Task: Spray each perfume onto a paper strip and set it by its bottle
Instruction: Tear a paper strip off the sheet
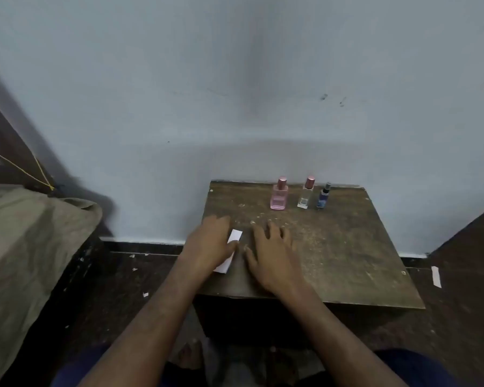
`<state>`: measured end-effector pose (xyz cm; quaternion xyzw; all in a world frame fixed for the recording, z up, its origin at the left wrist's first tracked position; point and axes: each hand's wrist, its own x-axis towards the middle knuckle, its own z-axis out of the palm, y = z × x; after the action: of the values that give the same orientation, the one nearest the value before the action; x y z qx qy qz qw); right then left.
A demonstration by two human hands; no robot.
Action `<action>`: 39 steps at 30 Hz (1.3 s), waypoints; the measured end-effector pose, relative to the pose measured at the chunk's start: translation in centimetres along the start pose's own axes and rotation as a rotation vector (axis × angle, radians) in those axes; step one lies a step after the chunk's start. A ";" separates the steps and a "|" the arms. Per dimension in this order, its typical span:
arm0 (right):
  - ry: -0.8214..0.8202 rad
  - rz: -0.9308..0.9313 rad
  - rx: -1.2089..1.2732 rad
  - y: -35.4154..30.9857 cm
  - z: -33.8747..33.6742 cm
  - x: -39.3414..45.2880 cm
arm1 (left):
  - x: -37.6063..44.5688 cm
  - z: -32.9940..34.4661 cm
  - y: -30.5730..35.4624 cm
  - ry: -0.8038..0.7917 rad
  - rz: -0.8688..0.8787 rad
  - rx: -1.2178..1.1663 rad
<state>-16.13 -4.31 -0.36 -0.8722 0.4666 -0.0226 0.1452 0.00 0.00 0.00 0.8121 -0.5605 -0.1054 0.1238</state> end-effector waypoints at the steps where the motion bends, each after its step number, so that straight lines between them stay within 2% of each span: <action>1: -0.013 0.001 0.001 0.0 0.1 0.2 | 0.1 0.4 0.2 -0.005 0.002 0.004; 7: -0.019 -0.008 0.008 0.8 0.1 0.2 | 0.2 1.7 1.4 0.073 -0.022 -0.012; 13: -0.035 -0.020 0.039 1.4 -0.9 0.2 | 0.8 1.1 2.2 -0.062 -0.117 -0.160; 19: 0.035 -0.002 0.117 1.9 -1.3 1.0 | 0.7 0.8 2.4 -0.060 -0.141 -0.221; 22: 0.076 -0.006 0.313 2.3 -1.5 1.7 | 0.7 0.3 2.6 -0.076 -0.112 -0.270; 28: -0.020 0.107 0.713 2.3 -2.7 2.0 | -0.5 -1.2 3.3 -0.088 0.031 -0.424; 31: 0.039 0.128 0.836 3.2 -3.4 2.1 | -0.7 -1.8 3.1 -0.049 0.036 -0.469; 35: 0.004 0.099 1.023 3.5 -4.8 1.9 | -0.4 -1.9 2.3 -0.261 -0.016 -0.591; 37: 0.035 0.074 0.977 3.5 -4.9 1.9 | -0.5 -1.5 2.6 -0.331 -0.048 -0.758; 39: 0.242 -0.061 0.676 3.5 -5.0 1.5 | -0.4 -1.2 2.8 -0.298 -0.105 -0.871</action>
<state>-18.99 -8.52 3.34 -0.7795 0.4203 -0.2829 0.3684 -2.27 -0.46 2.02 0.6877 -0.4337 -0.4529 0.3659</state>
